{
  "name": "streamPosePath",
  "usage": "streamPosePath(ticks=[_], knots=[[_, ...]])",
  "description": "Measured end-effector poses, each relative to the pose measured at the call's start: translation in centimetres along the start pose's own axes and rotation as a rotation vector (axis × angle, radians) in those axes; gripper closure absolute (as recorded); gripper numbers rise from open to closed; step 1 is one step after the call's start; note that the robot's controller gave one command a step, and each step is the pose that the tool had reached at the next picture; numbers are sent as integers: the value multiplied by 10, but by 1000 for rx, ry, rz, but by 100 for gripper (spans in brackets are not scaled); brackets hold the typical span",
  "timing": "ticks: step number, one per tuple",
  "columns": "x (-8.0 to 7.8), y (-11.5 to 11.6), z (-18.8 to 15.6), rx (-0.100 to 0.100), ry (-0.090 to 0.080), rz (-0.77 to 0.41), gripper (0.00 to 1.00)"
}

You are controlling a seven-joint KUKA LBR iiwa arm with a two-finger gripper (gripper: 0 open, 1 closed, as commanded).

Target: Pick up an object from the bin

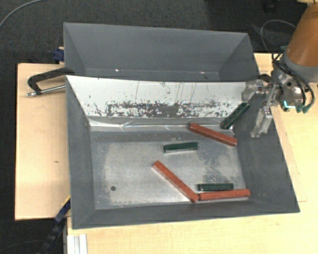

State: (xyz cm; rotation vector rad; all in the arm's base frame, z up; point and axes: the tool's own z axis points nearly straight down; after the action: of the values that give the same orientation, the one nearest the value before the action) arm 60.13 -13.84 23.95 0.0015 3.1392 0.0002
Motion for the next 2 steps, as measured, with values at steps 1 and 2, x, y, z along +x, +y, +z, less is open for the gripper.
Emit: streamPosePath(ticks=[1, 2], knots=[[21, 48, 127, -4, 10, -14, 0], [5, 139, 171, -6, 5, 37, 0]])
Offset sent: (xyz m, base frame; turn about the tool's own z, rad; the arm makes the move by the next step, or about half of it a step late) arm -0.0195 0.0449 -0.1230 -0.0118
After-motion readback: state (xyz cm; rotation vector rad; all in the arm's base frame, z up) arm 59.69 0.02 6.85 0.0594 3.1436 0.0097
